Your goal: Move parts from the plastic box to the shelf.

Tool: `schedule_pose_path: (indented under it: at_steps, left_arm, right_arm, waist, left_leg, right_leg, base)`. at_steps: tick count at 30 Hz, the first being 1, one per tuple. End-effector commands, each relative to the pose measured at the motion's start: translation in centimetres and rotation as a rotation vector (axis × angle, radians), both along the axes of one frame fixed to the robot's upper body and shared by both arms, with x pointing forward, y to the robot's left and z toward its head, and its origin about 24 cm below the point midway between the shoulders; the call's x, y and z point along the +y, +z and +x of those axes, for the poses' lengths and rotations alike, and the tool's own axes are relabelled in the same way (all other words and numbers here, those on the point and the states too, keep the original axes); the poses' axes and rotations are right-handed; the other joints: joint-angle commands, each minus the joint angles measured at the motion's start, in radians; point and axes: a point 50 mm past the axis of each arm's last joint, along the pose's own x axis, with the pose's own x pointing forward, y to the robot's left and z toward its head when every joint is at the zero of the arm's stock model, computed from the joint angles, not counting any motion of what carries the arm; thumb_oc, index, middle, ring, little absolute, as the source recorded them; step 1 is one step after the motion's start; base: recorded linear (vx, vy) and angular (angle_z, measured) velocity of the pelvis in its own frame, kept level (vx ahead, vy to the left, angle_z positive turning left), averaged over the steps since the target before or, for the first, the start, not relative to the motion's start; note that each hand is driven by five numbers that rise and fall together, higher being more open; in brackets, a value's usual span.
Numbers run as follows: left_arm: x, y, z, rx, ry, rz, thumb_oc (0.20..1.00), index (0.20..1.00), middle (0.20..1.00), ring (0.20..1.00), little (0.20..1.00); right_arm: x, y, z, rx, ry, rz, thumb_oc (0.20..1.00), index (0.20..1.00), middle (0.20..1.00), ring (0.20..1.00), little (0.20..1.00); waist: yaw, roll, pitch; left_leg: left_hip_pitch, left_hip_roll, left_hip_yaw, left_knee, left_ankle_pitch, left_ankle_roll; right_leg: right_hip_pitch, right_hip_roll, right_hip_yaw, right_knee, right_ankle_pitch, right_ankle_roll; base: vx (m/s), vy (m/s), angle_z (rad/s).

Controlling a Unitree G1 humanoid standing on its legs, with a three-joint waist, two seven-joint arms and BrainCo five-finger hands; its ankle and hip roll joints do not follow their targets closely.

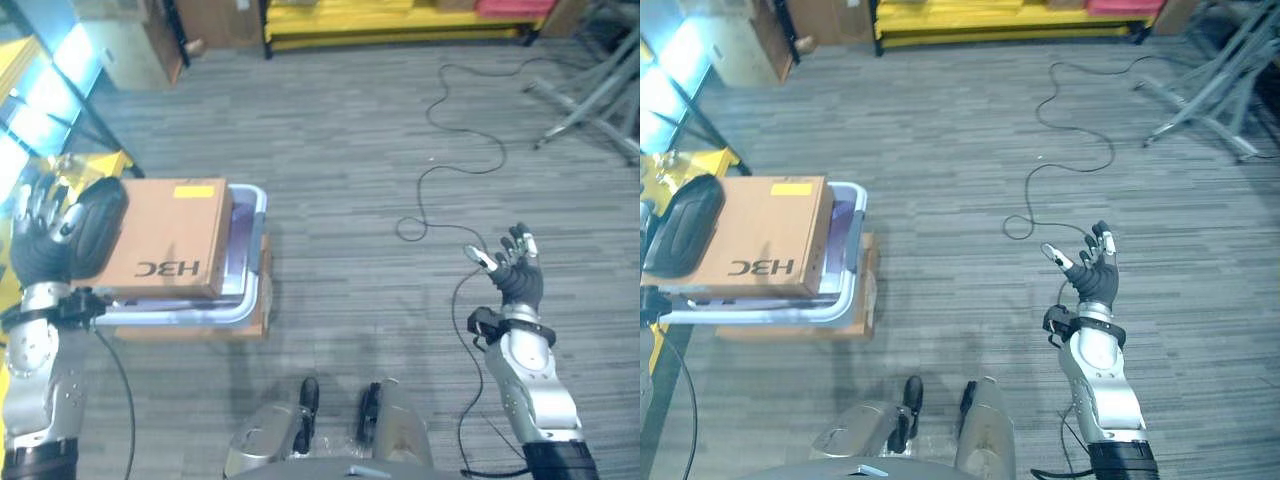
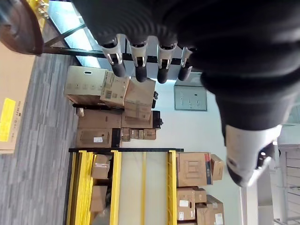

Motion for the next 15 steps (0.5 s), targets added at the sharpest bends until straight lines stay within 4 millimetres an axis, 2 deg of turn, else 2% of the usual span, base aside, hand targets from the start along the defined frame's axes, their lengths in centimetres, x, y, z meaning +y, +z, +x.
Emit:
schedule_pose_path:
  at_steps: [1,6,10,15]
  left_arm:
    - [0.0,2.2,-0.6,-0.109,0.045,0.061,1.000,1.000,1.000,1.000,1.000]
    - [-0.9,1.5,-1.2,-0.082,0.014,0.082,1.000,1.000,1.000,1.000,1.000]
    - [-1.0,1.3,-1.1,-0.065,0.003,0.081,1.000,1.000,1.000,1.000,1.000]
    - [-0.4,0.8,-1.3,0.000,0.006,0.071,1.000,1.000,1.000,1.000,1.000]
  right_arm:
    - [-1.7,4.0,0.9,-0.190,0.003,-0.058,1.000,1.000,1.000,1.000,1.000]
    - [-3.5,4.7,-0.5,-0.180,-0.032,-0.063,1.000,1.000,1.000,1.000,1.000]
    - [-4.2,4.4,-1.1,-0.166,-0.054,-0.042,1.000,1.000,1.000,1.000,1.000]
    - [-3.4,3.7,-1.2,-0.138,-0.029,-0.041,1.000,1.000,1.000,1.000,1.000]
  waist:
    - [-0.002,-0.065,0.009]
    - [0.002,-0.101,-0.009]
    - [0.001,-0.102,-0.029]
    - [0.011,-0.084,-0.058]
  left_leg:
    - [0.016,0.081,0.000,-0.061,0.016,-0.046]
    - [0.018,0.121,0.004,-0.074,0.048,-0.093]
    - [0.025,0.139,0.013,-0.101,0.064,-0.109]
    - [0.042,0.160,0.023,-0.130,0.074,-0.120]
  right_leg:
    - [0.246,0.021,-0.017,-0.227,0.164,0.020]
    - [0.368,0.040,-0.043,-0.360,0.180,0.001]
    - [0.413,0.044,-0.073,-0.402,0.182,-0.005]
    - [0.433,0.044,-0.121,-0.382,0.148,-0.010]
  base:
    - [0.06,-0.275,0.85]
    - [0.07,-0.197,0.24]
    - [0.05,-0.080,0.26]
    - [0.05,-0.140,0.08]
